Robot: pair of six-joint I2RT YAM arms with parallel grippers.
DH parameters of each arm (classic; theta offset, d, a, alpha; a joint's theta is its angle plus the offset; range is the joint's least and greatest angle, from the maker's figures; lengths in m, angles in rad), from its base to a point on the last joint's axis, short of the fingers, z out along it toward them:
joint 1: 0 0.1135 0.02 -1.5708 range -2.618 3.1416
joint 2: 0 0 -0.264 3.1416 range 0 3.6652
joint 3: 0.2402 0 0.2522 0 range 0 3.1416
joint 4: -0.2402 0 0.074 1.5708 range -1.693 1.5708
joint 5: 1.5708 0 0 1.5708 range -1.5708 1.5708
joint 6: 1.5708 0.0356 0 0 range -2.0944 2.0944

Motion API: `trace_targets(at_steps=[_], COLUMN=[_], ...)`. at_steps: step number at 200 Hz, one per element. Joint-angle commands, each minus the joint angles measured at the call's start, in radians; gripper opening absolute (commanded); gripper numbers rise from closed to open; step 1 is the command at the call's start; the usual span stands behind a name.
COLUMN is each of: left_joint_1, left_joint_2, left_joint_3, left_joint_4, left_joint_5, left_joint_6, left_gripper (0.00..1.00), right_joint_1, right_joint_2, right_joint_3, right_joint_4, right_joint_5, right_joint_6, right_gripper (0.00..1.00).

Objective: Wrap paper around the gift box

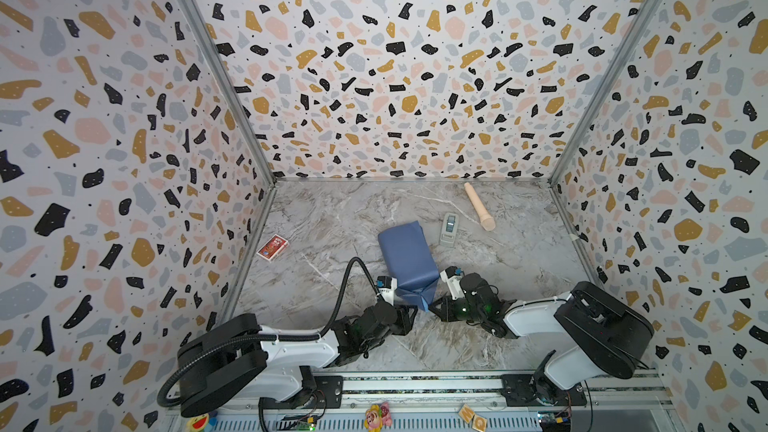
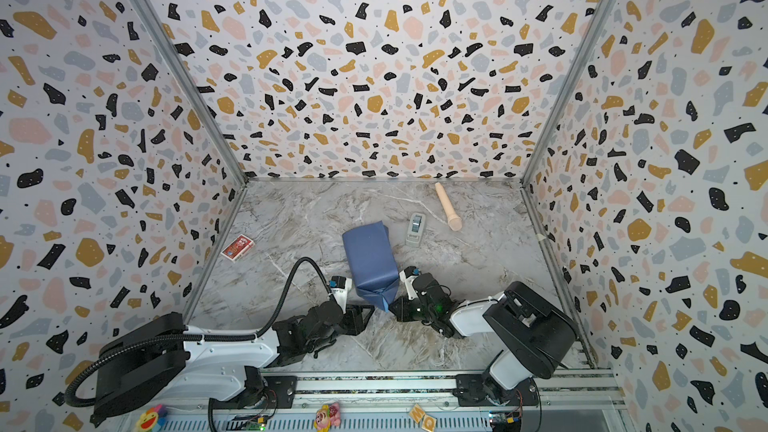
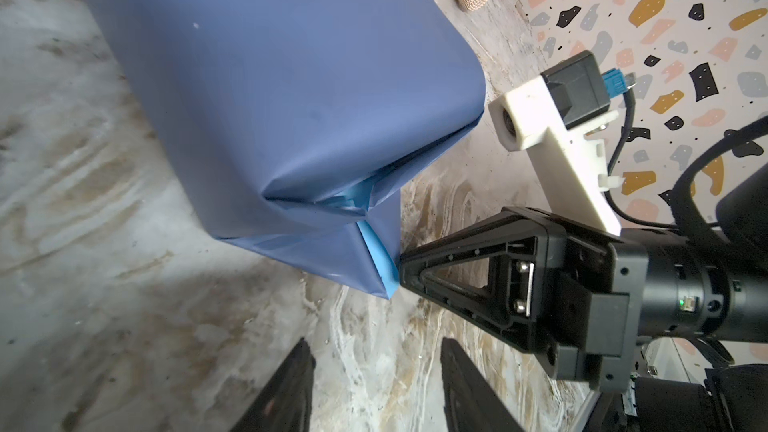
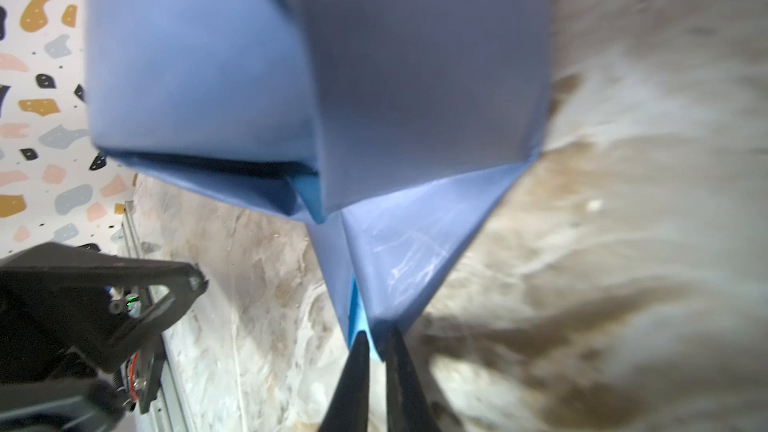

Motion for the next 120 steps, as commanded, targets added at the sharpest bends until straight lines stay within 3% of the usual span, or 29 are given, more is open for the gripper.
trace_targets(at_steps=[1, 37, 82, 120], left_joint_1=[0.014, 0.015, 0.015, 0.015], left_joint_2=[-0.007, 0.048, 0.226, 0.29], left_joint_3=[-0.018, 0.021, 0.113, 0.141], left_joint_4=[0.031, 0.054, 0.164, 0.173], left_joint_5=[0.016, 0.053, 0.109, 0.075], left_joint_6=[0.007, 0.017, 0.003, -0.02], left_gripper=[0.51, 0.52, 0.48, 0.44], right_joint_1=[0.022, 0.01, -0.101, -0.125], right_joint_2=[0.036, 0.021, -0.1, -0.1], right_joint_3=[0.033, 0.014, -0.07, -0.084], right_joint_4=[0.019, 0.049, -0.033, -0.036], right_joint_5=[-0.023, -0.059, -0.065, -0.077], right_joint_6=[0.018, 0.005, -0.055, -0.067], right_gripper=[0.12, 0.12, 0.13, 0.13])
